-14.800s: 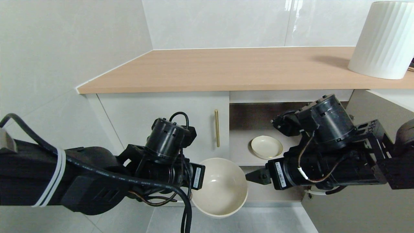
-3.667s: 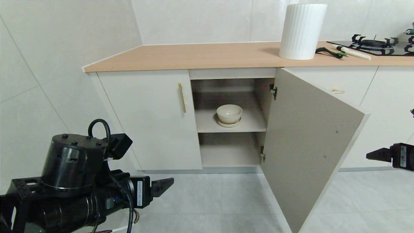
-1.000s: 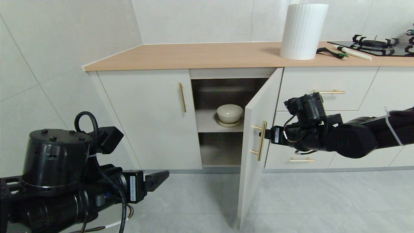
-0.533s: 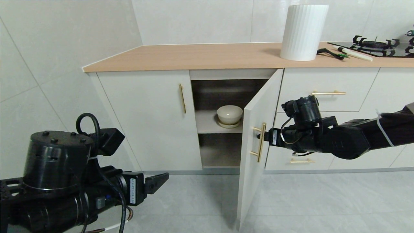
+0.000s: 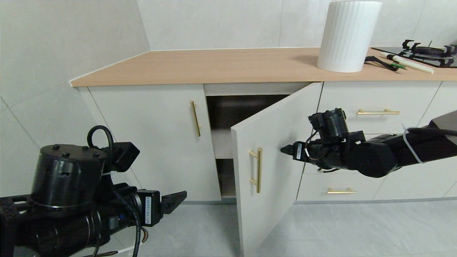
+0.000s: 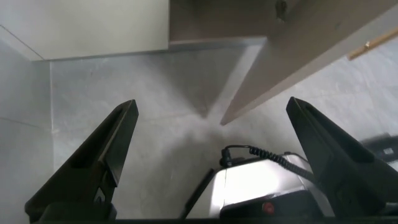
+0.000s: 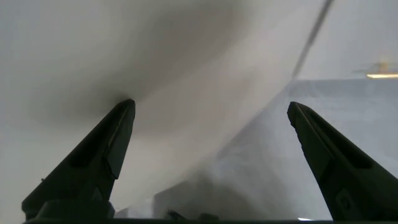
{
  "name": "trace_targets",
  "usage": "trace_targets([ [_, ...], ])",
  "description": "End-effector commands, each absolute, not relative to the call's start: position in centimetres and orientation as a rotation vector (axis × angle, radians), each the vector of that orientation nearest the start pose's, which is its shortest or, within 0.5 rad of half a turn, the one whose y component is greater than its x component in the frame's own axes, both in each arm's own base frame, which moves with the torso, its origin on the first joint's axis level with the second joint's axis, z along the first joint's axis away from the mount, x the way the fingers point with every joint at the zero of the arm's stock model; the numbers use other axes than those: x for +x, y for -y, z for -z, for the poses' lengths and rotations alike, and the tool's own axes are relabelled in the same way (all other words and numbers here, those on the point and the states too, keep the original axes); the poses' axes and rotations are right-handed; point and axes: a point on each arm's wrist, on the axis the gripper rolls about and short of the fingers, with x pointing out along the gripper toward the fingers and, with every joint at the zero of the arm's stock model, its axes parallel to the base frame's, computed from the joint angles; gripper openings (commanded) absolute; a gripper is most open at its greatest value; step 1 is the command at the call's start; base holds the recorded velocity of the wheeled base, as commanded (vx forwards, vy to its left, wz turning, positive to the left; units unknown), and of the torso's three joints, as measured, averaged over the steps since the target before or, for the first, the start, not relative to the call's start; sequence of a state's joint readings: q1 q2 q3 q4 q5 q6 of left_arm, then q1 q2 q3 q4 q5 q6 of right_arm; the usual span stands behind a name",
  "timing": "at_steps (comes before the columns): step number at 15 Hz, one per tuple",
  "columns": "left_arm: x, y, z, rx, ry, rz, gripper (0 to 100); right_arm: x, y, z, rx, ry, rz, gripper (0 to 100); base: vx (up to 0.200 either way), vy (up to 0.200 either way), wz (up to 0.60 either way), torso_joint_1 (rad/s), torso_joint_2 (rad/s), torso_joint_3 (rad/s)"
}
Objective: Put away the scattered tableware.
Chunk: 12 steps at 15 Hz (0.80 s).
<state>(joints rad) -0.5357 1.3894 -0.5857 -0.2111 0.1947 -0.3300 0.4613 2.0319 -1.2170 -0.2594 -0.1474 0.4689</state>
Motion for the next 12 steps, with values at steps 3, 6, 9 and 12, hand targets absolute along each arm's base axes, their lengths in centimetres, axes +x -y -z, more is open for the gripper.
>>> trace_targets([
  [3, 17.9, 10.1, -16.6, -0.102, -0.597, 0.237, 100, 36.6, -18.0, -13.1, 0.341, -0.563, -0.171, 100, 0.0, 0.0, 0.0, 0.0, 0.0, 0.0],
  [6, 17.9, 10.1, -16.6, -0.1, -0.596, 0.238, 100, 37.7, -18.5, -13.3, 0.429, -0.521, -0.154, 100, 0.0, 0.0, 0.0, 0.0, 0.0, 0.0],
  [9, 17.9, 10.1, -16.6, -0.1, -0.596, 0.238, 100, 39.0, -19.1, -12.4, 0.432, -0.501, -0.108, 100, 0.0, 0.0, 0.0, 0.0, 0.0, 0.0],
  [12, 17.9, 10.1, -16.5, -0.1, -0.601, 0.236, 100, 41.2, -19.6, -11.9, 0.476, -0.441, -0.024, 100, 0.0, 0.0, 0.0, 0.0, 0.0, 0.0],
])
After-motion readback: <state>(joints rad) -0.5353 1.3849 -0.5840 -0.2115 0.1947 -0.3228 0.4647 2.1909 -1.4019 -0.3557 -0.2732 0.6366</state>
